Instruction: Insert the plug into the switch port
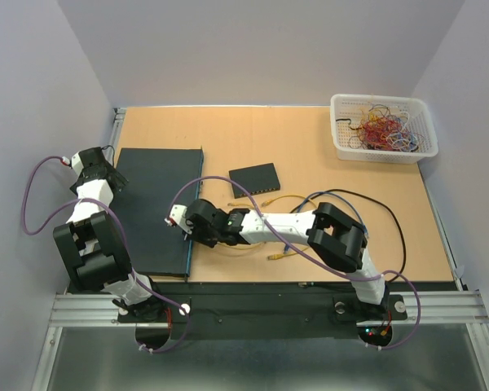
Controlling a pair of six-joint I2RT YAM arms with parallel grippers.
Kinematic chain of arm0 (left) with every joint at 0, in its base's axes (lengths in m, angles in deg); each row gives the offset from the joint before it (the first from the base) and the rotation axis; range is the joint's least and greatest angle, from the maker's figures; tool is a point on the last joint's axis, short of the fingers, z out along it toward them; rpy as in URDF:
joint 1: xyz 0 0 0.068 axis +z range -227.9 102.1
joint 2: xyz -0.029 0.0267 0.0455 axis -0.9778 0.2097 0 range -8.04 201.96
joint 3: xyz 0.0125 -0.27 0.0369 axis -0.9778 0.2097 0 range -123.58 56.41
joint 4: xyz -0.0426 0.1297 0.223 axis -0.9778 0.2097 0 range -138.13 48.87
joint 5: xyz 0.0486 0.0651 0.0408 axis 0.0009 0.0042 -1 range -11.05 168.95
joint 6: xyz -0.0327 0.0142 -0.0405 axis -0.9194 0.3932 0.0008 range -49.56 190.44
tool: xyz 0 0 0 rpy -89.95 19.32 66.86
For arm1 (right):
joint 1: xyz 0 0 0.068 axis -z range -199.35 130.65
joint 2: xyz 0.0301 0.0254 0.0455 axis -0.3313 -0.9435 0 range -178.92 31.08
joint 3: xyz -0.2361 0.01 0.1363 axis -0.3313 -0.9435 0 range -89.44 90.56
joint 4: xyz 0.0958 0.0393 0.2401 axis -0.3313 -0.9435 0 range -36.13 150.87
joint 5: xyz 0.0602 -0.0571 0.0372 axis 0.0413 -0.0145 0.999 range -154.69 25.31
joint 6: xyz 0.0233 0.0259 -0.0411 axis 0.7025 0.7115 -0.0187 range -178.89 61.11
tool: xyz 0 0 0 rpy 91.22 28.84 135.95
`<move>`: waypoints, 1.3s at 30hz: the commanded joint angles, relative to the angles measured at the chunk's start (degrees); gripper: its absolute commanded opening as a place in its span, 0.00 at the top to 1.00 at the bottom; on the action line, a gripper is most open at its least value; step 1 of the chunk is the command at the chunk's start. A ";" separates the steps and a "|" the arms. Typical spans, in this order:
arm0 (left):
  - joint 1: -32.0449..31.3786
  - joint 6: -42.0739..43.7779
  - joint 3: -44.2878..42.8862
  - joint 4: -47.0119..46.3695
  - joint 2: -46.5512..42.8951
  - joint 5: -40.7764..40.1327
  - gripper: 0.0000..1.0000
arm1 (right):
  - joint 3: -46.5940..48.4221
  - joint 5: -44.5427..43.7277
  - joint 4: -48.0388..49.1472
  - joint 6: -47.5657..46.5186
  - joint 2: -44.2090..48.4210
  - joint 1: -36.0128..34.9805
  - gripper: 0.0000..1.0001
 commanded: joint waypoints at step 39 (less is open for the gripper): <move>0.23 0.84 -0.90 -0.82 0.32 2.49 0.12 | -11.14 3.08 18.04 -4.99 5.48 4.04 1.00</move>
